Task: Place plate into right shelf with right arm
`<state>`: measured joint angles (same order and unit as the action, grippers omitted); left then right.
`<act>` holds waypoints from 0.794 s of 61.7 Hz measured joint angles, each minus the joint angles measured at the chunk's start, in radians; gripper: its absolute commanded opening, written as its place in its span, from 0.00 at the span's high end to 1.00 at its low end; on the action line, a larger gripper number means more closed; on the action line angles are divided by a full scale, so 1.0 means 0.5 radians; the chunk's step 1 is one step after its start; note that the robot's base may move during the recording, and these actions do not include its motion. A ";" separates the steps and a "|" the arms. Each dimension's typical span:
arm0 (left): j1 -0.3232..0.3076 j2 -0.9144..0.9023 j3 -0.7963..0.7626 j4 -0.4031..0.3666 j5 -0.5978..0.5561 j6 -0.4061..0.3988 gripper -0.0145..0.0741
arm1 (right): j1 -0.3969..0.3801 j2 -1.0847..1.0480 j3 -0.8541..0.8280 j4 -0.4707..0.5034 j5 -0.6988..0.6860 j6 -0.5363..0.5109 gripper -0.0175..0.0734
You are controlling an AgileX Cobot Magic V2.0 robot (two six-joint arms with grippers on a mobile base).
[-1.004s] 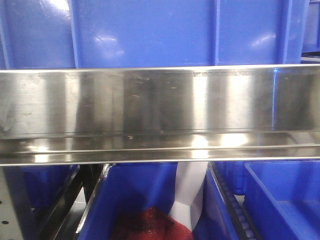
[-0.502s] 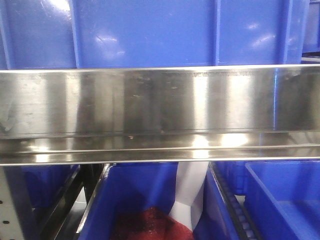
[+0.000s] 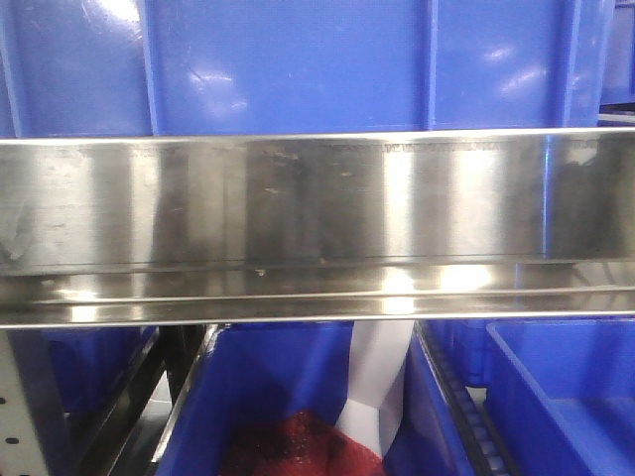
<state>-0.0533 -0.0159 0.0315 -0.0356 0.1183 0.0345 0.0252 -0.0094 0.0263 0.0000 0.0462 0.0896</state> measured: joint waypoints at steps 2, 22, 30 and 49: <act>0.000 0.000 0.000 0.000 0.000 0.000 0.89 | 0.000 0.000 0.000 0.000 0.000 0.000 0.73; 0.000 0.000 0.000 0.000 0.000 0.000 0.89 | 0.000 0.000 0.000 0.000 0.003 0.000 0.73; 0.000 0.000 0.000 0.000 0.000 0.000 0.89 | 0.000 0.000 0.000 0.000 0.003 0.000 0.73; 0.000 0.000 0.000 0.000 0.000 0.000 0.89 | 0.000 0.000 0.000 0.000 0.003 0.003 0.73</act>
<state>-0.0533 -0.0159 0.0315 -0.0356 0.1183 0.0345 0.0252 -0.0094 0.0263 0.0000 0.0478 0.0912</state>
